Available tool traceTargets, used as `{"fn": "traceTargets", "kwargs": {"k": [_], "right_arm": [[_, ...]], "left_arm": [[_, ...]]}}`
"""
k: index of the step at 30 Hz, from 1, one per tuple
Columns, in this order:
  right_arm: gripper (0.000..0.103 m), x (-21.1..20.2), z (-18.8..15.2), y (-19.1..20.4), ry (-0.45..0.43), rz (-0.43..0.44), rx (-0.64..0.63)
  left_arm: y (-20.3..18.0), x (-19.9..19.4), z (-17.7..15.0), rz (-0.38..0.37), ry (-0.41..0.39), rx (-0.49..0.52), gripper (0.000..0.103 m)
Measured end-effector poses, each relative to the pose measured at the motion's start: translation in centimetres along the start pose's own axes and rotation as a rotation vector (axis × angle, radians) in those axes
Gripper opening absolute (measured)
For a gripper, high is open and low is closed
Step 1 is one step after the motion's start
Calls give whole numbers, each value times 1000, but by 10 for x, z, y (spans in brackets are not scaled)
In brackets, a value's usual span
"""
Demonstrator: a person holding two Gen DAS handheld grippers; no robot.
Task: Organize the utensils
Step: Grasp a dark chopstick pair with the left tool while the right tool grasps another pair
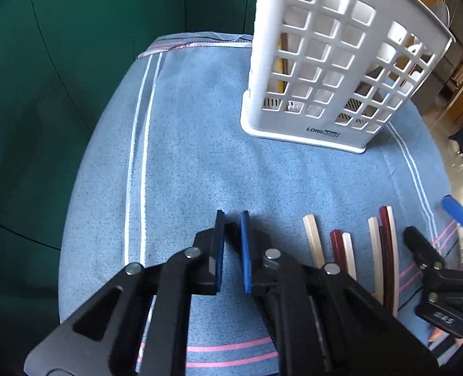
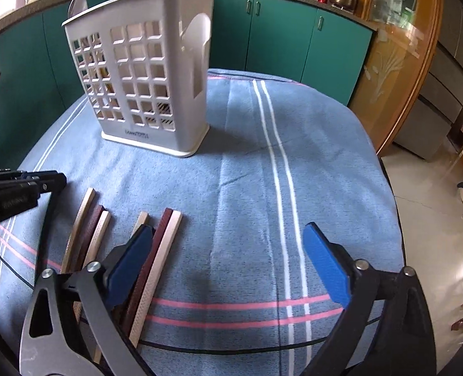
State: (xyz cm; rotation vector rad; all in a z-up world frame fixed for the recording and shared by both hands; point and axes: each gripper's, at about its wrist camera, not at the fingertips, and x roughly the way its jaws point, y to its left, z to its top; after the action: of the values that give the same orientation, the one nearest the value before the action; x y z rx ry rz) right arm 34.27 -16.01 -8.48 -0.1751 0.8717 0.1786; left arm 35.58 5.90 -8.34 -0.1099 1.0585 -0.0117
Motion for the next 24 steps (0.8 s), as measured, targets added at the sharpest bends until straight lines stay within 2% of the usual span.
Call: {"fn": "traceTargets", "kwargs": {"k": [3,5,6,7,14,20,22,24], "right_arm": [[80,8,4,5,26,-15,-3],[74,14,5,9,39,-31,-2],[73,15,6,9,32,-35,1],[73,16,7,9,27,-56,2],[69,19,7,22,63,-52,-19],[68,16,1,24,54,-108,-34],[62,18,3,19,52,-98,-26],[49,19,4,20,49,-81,-32]], "left_arm": [[6,-2,2,-19,21,-21,10],[11,-5,3,-11,27,-35,29],[12,-6,4,-11,24,-37,49],[14,-7,4,-9,19,-35,55],[8,0,1,21,46,17,57],[0,-2,-5,57,37,52,60],[-4,-2,-8,77,30,65,59],[-9,-3,-10,93,21,76,58]]}}
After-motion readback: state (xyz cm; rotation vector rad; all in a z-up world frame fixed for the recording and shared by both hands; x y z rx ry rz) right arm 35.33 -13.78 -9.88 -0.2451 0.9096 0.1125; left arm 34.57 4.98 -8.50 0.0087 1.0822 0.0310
